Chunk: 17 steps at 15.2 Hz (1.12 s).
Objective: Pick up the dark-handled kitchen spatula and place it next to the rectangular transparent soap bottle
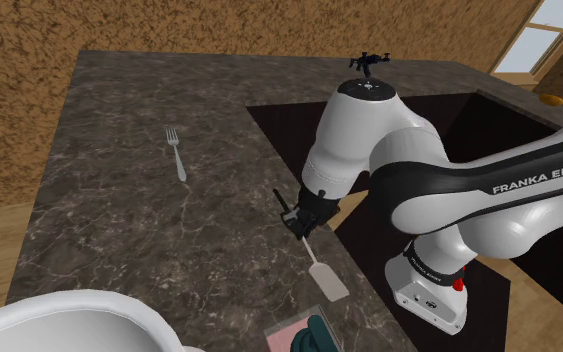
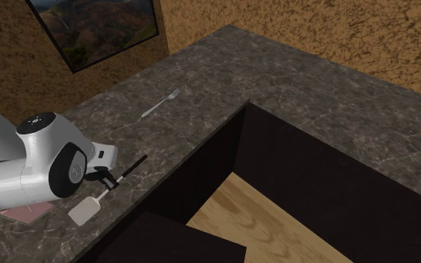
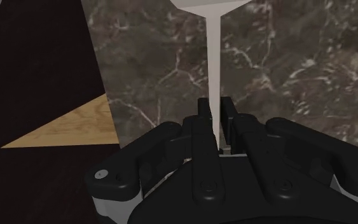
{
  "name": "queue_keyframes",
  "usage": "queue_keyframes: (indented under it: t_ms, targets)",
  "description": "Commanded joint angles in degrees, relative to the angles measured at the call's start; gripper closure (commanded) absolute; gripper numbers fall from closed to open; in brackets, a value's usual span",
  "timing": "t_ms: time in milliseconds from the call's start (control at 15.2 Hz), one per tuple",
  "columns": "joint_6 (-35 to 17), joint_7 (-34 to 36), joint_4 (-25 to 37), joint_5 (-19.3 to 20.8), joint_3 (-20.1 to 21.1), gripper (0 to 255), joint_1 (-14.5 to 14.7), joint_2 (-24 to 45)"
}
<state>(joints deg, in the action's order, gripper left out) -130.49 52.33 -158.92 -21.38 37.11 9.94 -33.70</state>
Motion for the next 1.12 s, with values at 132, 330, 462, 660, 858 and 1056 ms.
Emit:
queue_keyframes:
  t_ms: [132, 330, 462, 660, 858, 1056]
  targets:
    - [-0.3, -0.1, -0.2, -0.1, 0.0, 255, 0.0, 0.1]
    - [-0.3, -0.1, -0.2, -0.1, 0.0, 0, 0.0, 0.1]
    - [-0.3, -0.1, -0.2, -0.1, 0.0, 0, 0.0, 0.1]
    - [-0.3, -0.1, -0.2, -0.1, 0.0, 0, 0.0, 0.1]
    - [7.4, -0.3, 2.9, 0.8, -2.6, 0, 0.7, -4.5]
    - [9.3, -0.3, 3.9, 1.1, -3.2, 0, 0.9, -5.5]
